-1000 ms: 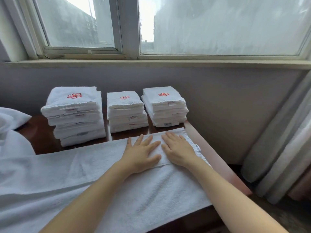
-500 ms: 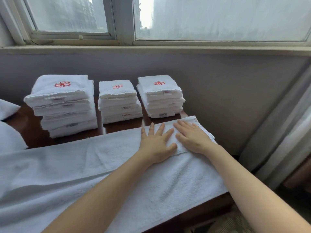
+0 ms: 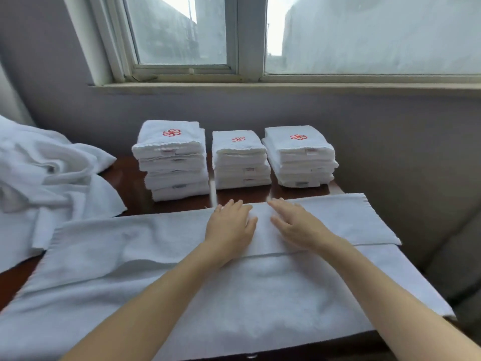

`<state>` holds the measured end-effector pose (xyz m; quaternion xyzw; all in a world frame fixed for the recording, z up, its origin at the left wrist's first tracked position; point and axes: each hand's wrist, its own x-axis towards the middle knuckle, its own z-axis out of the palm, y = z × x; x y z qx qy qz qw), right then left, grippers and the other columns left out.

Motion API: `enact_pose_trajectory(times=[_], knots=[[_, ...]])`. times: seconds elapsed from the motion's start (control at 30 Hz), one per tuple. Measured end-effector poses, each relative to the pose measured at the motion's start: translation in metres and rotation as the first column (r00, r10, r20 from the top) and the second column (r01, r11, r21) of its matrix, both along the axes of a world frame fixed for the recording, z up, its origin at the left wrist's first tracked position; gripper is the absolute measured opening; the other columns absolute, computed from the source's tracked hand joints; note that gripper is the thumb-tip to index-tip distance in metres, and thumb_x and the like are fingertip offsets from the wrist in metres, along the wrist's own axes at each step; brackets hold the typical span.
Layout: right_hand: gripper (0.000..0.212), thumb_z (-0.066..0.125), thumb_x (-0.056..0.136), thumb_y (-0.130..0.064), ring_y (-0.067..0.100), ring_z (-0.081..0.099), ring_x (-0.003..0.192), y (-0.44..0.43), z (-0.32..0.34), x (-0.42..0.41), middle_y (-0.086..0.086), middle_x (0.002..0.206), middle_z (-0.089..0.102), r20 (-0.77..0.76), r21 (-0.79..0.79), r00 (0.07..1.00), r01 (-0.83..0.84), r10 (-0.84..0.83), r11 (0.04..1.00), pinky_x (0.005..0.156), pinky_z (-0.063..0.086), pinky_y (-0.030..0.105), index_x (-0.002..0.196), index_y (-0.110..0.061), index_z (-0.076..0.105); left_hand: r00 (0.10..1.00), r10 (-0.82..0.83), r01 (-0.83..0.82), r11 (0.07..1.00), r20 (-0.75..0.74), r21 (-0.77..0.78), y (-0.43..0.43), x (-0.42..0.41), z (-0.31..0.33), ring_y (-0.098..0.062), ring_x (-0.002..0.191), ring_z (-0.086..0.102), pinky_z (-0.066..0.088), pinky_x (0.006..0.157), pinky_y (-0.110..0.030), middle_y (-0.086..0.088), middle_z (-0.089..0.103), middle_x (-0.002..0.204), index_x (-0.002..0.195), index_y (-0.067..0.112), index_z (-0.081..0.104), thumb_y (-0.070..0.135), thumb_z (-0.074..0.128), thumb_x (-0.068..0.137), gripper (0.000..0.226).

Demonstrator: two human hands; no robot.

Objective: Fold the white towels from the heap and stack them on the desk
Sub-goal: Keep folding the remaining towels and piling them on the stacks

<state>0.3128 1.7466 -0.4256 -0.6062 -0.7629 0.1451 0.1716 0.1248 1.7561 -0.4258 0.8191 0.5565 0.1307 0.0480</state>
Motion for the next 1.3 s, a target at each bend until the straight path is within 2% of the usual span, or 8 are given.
enact_pose_trajectory(times=[0.3, 0.47, 0.77, 0.87, 1.03, 1.17, 1.23, 1.3], knots=[[0.061, 0.062, 0.088, -0.053, 0.002, 0.037, 0.136, -0.014, 0.01, -0.153, -0.015, 0.148, 0.045, -0.076, 0.086, 0.92, -0.378, 0.385, 0.922, 0.109, 0.033, 0.023, 0.143, -0.032, 0.047, 0.985, 0.17, -0.17, 0.985, -0.02, -0.004, -0.047, -0.172, 0.002, -0.009, 0.148, 0.016, 0.014, 0.117, -0.029, 0.011, 0.029, 0.158, 0.15, 0.031, 0.034, 0.063, 0.043, 0.093, 0.066], [0.059, 0.069, 0.079, -0.061, 0.0, 0.046, 0.125, -0.021, 0.002, -0.2, -0.02, 0.137, 0.054, -0.054, 0.113, 0.895, -0.435, 0.443, 0.893, 0.099, 0.036, 0.017, 0.132, -0.037, 0.056, 0.976, 0.211, -0.206, 0.975, 0.051, -0.08, -0.078, -0.215, -0.005, -0.005, 0.148, 0.014, 0.015, 0.119, -0.027, 0.015, 0.022, 0.16, 0.153, 0.034, 0.027, 0.072, 0.048, 0.085, 0.081], [0.025, 0.06, 0.082, -0.028, 0.014, 0.06, 0.099, -0.025, 0.003, -0.242, -0.01, 0.105, 0.069, 0.081, 0.317, 0.887, -0.455, 0.454, 0.832, 0.073, 0.05, 0.028, 0.103, -0.032, 0.073, 0.956, 0.243, -0.254, 0.966, 0.163, 0.051, -0.102, -0.266, 0.005, -0.001, 0.121, 0.053, 0.032, 0.092, -0.003, 0.018, 0.06, 0.13, 0.12, 0.029, 0.069, 0.009, 0.059, 0.091, 0.037], [0.014, 0.063, 0.078, -0.024, 0.016, 0.062, 0.083, -0.026, 0.007, -0.247, -0.008, 0.086, 0.069, 0.038, 0.379, 0.887, -0.439, 0.46, 0.815, 0.064, 0.044, 0.026, 0.085, -0.024, 0.074, 0.942, 0.283, -0.298, 0.953, 0.18, 0.063, -0.105, -0.287, 0.006, -0.005, 0.114, 0.06, 0.043, 0.093, -0.015, 0.017, 0.067, 0.12, 0.11, 0.026, 0.074, 0.002, 0.06, 0.088, 0.035], [0.014, 0.063, 0.087, -0.032, 0.011, 0.056, 0.085, -0.026, 0.006, -0.252, -0.009, 0.083, 0.067, 0.107, 0.259, 0.812, -0.58, 0.574, 0.772, 0.067, 0.038, 0.022, 0.088, -0.025, 0.075, 0.919, 0.358, -0.373, 0.926, 0.164, 0.064, -0.106, -0.303, 0.005, -0.006, 0.105, 0.064, 0.05, 0.09, -0.027, 0.018, 0.07, 0.114, 0.098, 0.03, 0.076, 0.013, 0.06, 0.09, 0.025], [0.022, 0.053, 0.096, -0.031, 0.01, 0.06, 0.098, -0.018, 0.003, -0.252, -0.01, 0.101, 0.07, -0.071, 0.274, 0.893, -0.412, 0.445, 0.869, 0.072, 0.046, 0.027, 0.099, -0.025, 0.075, 0.892, 0.428, -0.444, 0.889, 0.144, 0.11, -0.096, -0.289, 0.012, -0.016, 0.082, 0.065, 0.052, 0.069, -0.032, 0.009, 0.071, 0.086, 0.08, 0.024, 0.071, 0.048, 0.035, 0.085, 0.043], [0.032, 0.047, 0.097, -0.023, 0.012, 0.054, 0.118, -0.009, 0.0, -0.251, -0.01, 0.126, 0.063, 0.025, 0.255, 0.932, -0.357, 0.362, 0.899, 0.089, 0.046, 0.029, 0.122, -0.026, 0.066, 0.902, 0.397, -0.419, 0.9, 0.171, 0.121, -0.085, -0.272, 0.012, -0.013, 0.096, 0.064, 0.052, 0.077, -0.03, 0.011, 0.07, 0.101, 0.098, 0.026, 0.071, 0.049, 0.035, 0.091, 0.043], [0.043, 0.042, 0.098, -0.022, 0.016, 0.039, 0.135, -0.004, -0.005, -0.249, -0.007, 0.144, 0.048, 0.139, 0.193, 0.942, -0.328, 0.305, 0.925, 0.11, 0.03, 0.033, 0.139, -0.024, 0.05, 0.926, 0.33, -0.351, 0.932, 0.182, 0.096, -0.069, -0.252, 0.01, -0.009, 0.125, 0.051, 0.044, 0.097, -0.028, 0.012, 0.059, 0.133, 0.125, 0.03, 0.063, 0.041, 0.044, 0.099, 0.034]])
